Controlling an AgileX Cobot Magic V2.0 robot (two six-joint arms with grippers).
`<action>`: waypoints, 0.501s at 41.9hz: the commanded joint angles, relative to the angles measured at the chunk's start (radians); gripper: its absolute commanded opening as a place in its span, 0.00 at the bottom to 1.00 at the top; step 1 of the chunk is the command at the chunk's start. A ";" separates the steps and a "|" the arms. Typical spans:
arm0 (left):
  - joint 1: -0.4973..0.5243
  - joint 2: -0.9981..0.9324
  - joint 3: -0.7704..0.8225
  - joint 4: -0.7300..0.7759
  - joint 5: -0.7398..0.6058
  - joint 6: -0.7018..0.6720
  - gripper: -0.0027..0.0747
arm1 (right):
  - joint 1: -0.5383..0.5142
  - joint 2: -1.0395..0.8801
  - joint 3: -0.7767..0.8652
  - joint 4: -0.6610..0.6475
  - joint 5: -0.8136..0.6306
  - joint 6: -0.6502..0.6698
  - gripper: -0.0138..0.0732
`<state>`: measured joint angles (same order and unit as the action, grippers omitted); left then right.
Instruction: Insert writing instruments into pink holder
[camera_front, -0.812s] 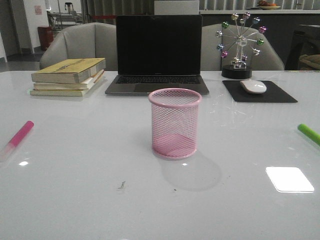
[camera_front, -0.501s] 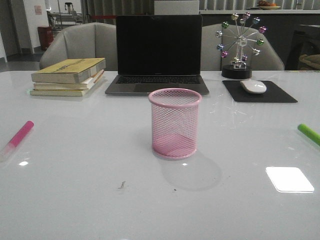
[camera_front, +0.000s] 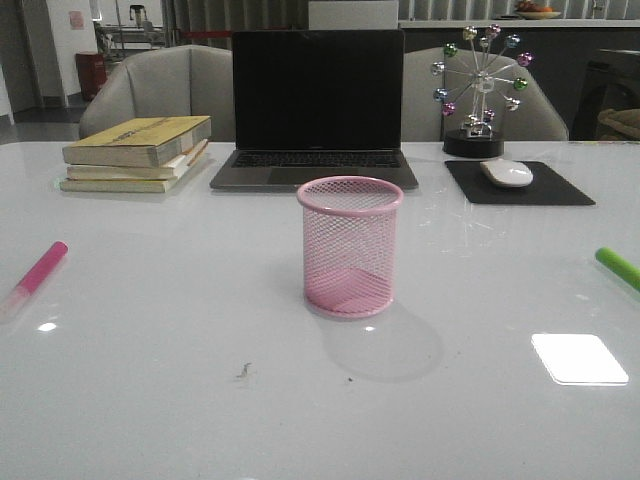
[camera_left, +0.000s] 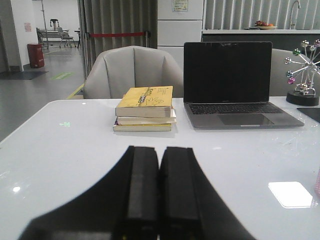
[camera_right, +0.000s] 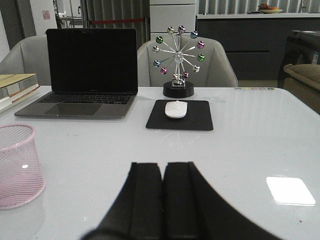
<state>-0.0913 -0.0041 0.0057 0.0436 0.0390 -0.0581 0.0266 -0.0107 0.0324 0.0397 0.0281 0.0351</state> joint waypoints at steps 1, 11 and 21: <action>-0.007 -0.020 0.003 -0.004 -0.115 -0.006 0.16 | -0.006 -0.019 -0.010 -0.005 -0.114 0.000 0.22; -0.008 -0.016 -0.140 -0.006 -0.136 -0.006 0.16 | -0.005 -0.013 -0.213 -0.005 -0.004 0.000 0.22; -0.008 0.107 -0.496 -0.008 0.082 -0.006 0.16 | -0.005 0.149 -0.585 -0.005 0.243 0.000 0.22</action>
<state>-0.0913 0.0323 -0.3573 0.0436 0.1054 -0.0581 0.0266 0.0570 -0.4247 0.0397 0.2700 0.0351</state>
